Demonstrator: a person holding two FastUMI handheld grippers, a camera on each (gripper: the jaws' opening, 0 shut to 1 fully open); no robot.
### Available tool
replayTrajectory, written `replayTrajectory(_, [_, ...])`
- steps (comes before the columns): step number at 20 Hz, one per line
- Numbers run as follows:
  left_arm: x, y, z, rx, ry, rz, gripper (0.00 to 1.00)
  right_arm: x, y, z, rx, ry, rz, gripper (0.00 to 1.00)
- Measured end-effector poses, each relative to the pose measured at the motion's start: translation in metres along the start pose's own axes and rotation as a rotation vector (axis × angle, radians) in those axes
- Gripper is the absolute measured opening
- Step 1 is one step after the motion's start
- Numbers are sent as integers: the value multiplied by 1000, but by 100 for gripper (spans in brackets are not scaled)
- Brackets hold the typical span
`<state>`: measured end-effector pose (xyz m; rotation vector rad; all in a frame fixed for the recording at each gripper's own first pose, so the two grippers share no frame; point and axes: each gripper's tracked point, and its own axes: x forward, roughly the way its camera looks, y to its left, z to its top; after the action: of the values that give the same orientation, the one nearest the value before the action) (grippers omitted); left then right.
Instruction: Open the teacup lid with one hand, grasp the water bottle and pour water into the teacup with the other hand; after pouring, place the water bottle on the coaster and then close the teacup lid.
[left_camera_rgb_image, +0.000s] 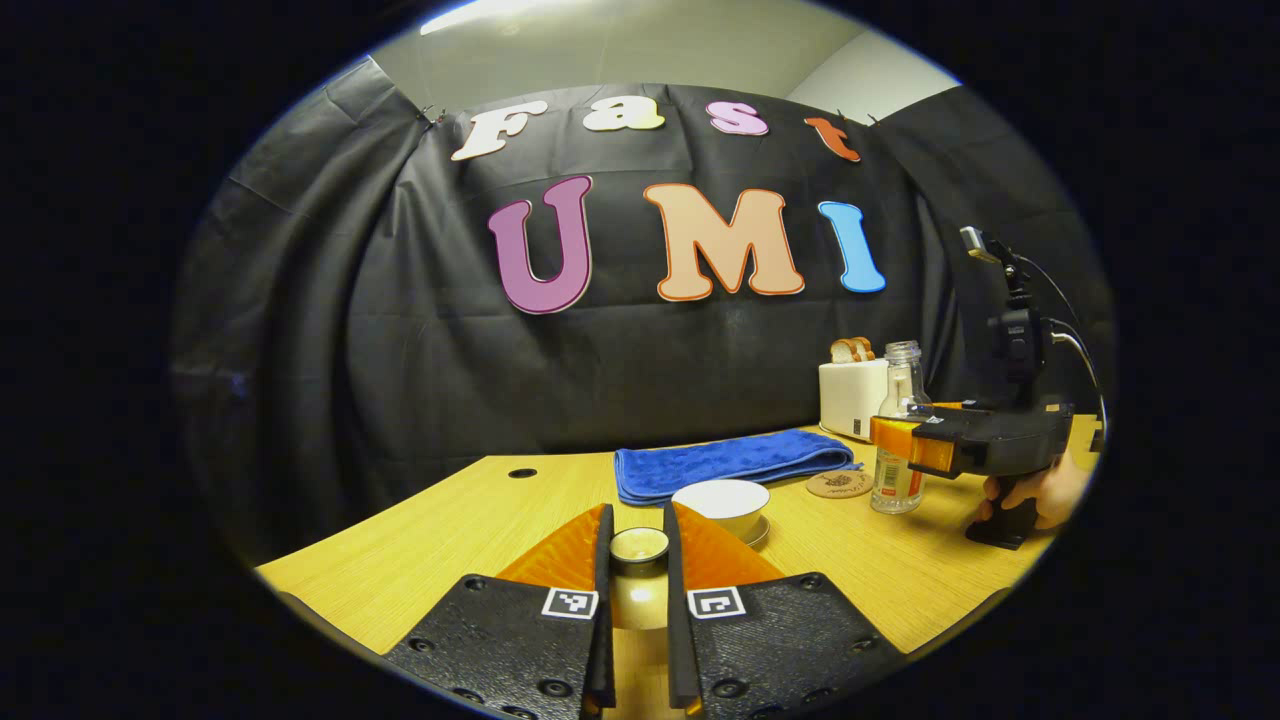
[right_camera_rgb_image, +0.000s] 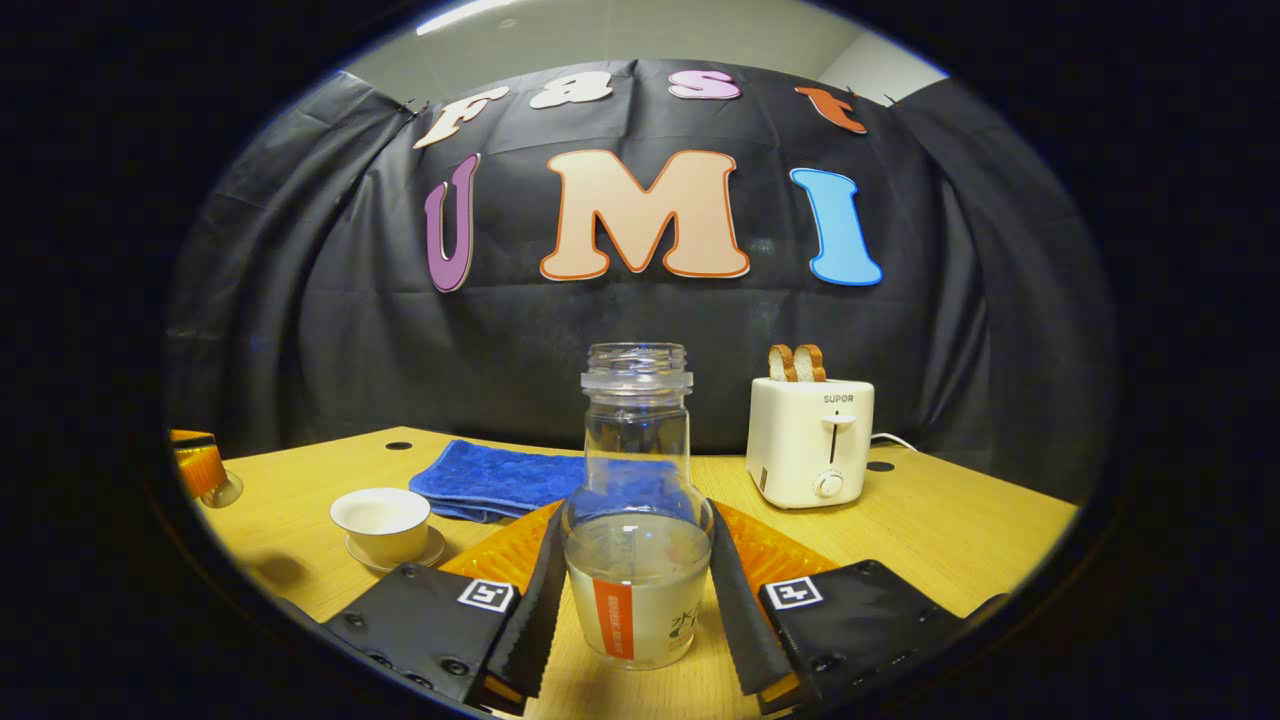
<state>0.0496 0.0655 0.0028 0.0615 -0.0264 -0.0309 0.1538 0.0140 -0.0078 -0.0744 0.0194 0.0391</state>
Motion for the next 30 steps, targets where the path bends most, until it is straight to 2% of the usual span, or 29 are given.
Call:
replayTrajectory(2, [0,1,-4,-26,17,-10,18,2,12,3,-92,-8,13,75])
replayTrajectory(6, [-1,5,-5,-65,16,-11,18,15,34,5,-352,-26,36,75])
replayTrajectory(13, [-1,1,-6,-67,21,-34,18,26,80,-11,-797,-23,124,75])
replayTrajectory(20, [-1,6,-6,-66,24,-33,18,25,113,-19,-1170,-83,218,75])
replayTrajectory(30, [-4,25,-8,-69,28,7,18,22,115,-5,-1478,-112,234,75])
